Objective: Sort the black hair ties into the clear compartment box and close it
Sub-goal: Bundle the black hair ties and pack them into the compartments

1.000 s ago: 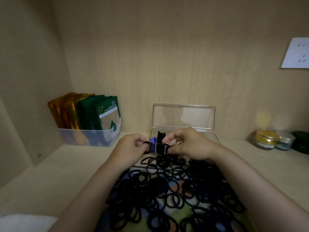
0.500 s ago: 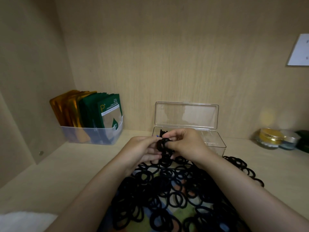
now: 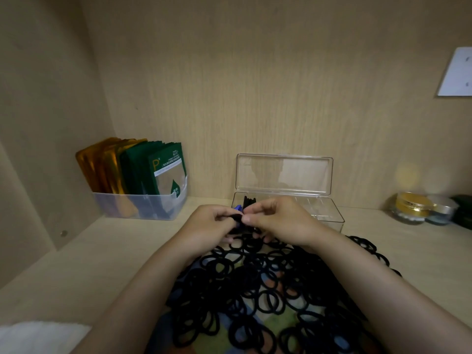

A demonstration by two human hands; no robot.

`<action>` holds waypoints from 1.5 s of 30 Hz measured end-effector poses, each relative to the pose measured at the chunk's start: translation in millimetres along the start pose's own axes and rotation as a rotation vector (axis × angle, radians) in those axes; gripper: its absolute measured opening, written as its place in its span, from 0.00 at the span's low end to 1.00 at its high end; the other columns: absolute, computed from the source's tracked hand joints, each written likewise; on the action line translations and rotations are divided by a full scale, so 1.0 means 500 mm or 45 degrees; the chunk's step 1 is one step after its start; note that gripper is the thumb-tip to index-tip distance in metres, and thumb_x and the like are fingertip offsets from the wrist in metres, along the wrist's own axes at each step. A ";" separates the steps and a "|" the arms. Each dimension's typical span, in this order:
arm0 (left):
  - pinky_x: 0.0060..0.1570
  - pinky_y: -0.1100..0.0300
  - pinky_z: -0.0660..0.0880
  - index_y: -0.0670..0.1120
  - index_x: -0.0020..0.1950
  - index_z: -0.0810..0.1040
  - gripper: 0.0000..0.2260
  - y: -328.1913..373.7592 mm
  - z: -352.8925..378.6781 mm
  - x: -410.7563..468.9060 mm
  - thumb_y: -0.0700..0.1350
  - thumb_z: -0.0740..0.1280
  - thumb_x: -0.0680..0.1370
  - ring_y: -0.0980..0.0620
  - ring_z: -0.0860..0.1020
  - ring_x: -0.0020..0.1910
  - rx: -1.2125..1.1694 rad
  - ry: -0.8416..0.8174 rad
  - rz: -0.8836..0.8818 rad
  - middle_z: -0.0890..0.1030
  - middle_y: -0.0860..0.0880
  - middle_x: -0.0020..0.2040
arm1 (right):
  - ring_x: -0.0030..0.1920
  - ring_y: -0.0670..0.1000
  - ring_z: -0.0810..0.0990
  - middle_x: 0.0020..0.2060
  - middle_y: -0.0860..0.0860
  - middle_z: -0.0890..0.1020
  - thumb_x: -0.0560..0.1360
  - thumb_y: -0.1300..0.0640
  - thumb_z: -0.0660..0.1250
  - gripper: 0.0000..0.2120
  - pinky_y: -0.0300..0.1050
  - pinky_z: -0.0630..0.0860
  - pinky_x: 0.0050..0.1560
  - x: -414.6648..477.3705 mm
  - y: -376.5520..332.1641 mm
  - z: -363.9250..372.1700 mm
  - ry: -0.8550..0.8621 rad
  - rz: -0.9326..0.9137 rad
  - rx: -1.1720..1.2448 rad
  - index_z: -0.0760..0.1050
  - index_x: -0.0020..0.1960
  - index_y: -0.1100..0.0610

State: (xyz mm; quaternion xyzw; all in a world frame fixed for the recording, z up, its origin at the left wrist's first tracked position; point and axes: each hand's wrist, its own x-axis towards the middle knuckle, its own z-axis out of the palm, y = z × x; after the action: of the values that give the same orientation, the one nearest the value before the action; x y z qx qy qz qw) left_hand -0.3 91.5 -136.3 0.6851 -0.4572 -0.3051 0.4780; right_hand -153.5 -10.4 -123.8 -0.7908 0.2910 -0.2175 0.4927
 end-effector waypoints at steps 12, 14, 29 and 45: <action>0.45 0.55 0.78 0.54 0.48 0.82 0.09 -0.011 -0.044 0.000 0.41 0.65 0.80 0.48 0.79 0.40 0.191 0.103 0.033 0.85 0.41 0.48 | 0.59 0.54 0.78 0.60 0.51 0.78 0.75 0.63 0.64 0.18 0.52 0.77 0.58 0.006 0.049 0.022 -0.206 -0.331 -1.354 0.79 0.62 0.50; 0.43 0.57 0.78 0.52 0.54 0.81 0.07 -0.008 -0.044 0.001 0.42 0.66 0.79 0.47 0.80 0.40 0.164 0.123 0.050 0.85 0.41 0.44 | 0.56 0.55 0.79 0.56 0.51 0.80 0.76 0.60 0.66 0.13 0.53 0.78 0.55 0.010 0.052 0.023 -0.182 -0.313 -1.389 0.80 0.59 0.51; 0.41 0.66 0.79 0.48 0.52 0.86 0.06 -0.008 0.004 0.000 0.41 0.72 0.77 0.59 0.84 0.39 -0.164 0.148 0.078 0.87 0.52 0.40 | 0.34 0.50 0.80 0.38 0.57 0.81 0.79 0.62 0.66 0.05 0.38 0.70 0.24 -0.010 -0.020 0.004 -0.201 0.110 0.471 0.79 0.47 0.60; 0.39 0.66 0.80 0.42 0.57 0.83 0.10 -0.014 0.004 0.004 0.35 0.70 0.77 0.52 0.85 0.42 -0.417 -0.007 -0.085 0.86 0.43 0.49 | 0.29 0.53 0.79 0.34 0.59 0.80 0.78 0.61 0.69 0.08 0.41 0.75 0.23 0.001 -0.003 0.013 0.208 0.138 0.305 0.80 0.47 0.68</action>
State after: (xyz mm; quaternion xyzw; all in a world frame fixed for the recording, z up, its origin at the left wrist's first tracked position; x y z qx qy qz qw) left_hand 1.2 89.7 -143.7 0.6121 -0.3796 -0.3930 0.5717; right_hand -148.7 -6.1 -125.3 -0.6891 0.3441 -0.2874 0.5693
